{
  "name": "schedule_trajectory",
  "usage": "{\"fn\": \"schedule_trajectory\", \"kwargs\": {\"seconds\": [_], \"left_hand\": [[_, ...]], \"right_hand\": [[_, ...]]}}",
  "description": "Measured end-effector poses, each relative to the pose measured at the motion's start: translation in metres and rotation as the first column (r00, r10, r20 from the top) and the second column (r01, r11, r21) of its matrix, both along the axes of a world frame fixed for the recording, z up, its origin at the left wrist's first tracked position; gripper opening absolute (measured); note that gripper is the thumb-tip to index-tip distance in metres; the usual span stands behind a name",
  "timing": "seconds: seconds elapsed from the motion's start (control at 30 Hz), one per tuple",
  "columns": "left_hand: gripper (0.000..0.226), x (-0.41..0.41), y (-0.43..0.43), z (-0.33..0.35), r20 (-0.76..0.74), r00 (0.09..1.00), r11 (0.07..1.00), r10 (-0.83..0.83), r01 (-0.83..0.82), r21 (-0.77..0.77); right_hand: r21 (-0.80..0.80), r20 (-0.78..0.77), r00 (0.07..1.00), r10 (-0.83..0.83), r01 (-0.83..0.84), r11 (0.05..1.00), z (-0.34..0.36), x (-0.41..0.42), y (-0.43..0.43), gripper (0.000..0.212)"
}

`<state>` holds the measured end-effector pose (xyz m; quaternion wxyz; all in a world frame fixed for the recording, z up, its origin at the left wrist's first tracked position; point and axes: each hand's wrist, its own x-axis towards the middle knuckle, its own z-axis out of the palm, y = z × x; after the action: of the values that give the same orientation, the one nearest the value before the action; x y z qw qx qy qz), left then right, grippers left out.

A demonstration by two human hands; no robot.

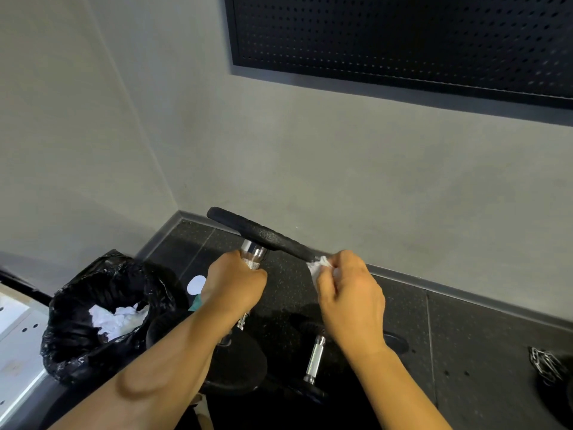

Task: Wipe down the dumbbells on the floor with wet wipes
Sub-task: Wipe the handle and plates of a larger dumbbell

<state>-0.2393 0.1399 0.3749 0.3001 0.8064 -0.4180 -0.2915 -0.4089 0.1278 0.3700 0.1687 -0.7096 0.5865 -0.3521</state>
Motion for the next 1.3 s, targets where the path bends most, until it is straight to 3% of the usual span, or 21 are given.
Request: {"fn": "schedule_trajectory", "kwargs": {"seconds": [0.1, 0.23, 0.3, 0.4, 0.6, 0.77, 0.9, 1.3], "left_hand": [[0.019, -0.001, -0.002, 0.000, -0.041, 0.999, 1.000, 0.007, -0.007, -0.008], [0.015, -0.004, -0.005, 0.002, -0.130, 0.991, 0.999, 0.044, -0.047, -0.023], [0.015, -0.007, -0.008, 0.004, -0.211, 0.976, 0.998, 0.055, -0.059, -0.012], [0.011, -0.014, -0.013, 0.008, -0.363, 0.928, 0.997, 0.078, -0.068, 0.039], [0.013, -0.024, -0.024, 0.008, -0.498, 0.863, 0.990, 0.078, -0.009, 0.141], [0.014, -0.024, -0.030, -0.005, -0.481, 0.874, 0.984, 0.063, 0.025, 0.174], [0.029, -0.023, -0.034, -0.029, -0.435, 0.900, 0.976, 0.042, 0.056, 0.209], [0.031, -0.016, -0.055, -0.145, -0.362, 0.931, 0.946, 0.044, 0.078, 0.316]], "right_hand": [[0.284, 0.194, 0.979, -0.070, 0.013, 0.959, -0.004, -0.001, -0.004, 0.012], [0.567, 0.539, 0.804, -0.252, -0.125, 0.814, 0.002, 0.003, -0.005, 0.025], [0.632, 0.589, 0.754, -0.289, -0.208, 0.747, 0.000, 0.008, -0.006, 0.022], [0.619, 0.645, 0.725, -0.242, -0.310, 0.722, -0.001, 0.018, -0.005, 0.019], [0.704, 0.577, 0.809, -0.108, -0.426, 0.569, -0.004, 0.034, -0.005, 0.034], [0.735, 0.552, 0.832, 0.050, -0.514, 0.443, -0.016, 0.038, -0.010, 0.009], [0.772, 0.492, 0.867, 0.082, -0.478, 0.419, -0.037, 0.042, -0.017, 0.019], [0.861, 0.392, 0.920, -0.013, -0.362, 0.358, -0.138, 0.057, -0.042, 0.021]]}}
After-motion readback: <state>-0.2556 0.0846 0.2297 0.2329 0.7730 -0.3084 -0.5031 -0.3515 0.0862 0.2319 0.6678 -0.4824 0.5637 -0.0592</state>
